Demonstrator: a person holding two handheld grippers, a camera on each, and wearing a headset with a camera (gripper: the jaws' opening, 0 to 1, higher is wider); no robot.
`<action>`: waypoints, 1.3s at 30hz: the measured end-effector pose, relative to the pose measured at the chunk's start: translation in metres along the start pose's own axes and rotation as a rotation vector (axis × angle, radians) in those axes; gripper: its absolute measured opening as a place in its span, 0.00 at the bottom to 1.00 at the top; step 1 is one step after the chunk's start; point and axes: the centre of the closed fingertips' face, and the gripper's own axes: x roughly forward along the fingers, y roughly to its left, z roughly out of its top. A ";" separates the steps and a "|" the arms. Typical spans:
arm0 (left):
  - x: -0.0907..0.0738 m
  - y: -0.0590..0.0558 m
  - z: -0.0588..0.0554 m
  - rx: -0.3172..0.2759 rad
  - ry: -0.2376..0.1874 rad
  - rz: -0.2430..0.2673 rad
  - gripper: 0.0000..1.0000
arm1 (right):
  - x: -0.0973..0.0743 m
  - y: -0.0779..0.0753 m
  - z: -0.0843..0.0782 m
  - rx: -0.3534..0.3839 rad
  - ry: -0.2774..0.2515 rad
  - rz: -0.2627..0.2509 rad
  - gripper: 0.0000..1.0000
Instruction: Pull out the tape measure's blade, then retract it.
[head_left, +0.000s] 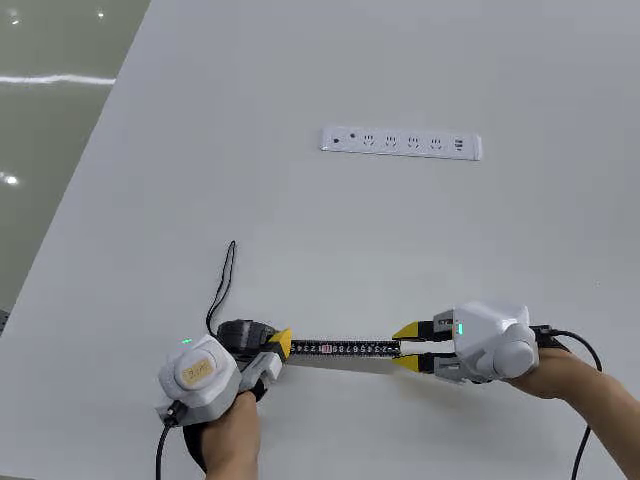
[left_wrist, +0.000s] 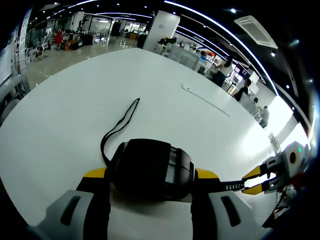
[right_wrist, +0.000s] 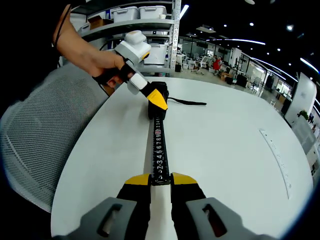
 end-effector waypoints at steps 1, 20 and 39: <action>0.000 0.000 0.000 0.000 0.000 0.000 0.63 | 0.000 0.000 0.000 -0.001 0.000 0.001 0.13; 0.000 0.000 0.000 -0.006 0.000 -0.007 0.63 | 0.005 0.000 0.005 -0.003 -0.005 0.008 0.13; -0.001 0.000 0.000 -0.013 0.002 -0.015 0.63 | 0.009 0.000 0.010 -0.011 -0.008 0.016 0.13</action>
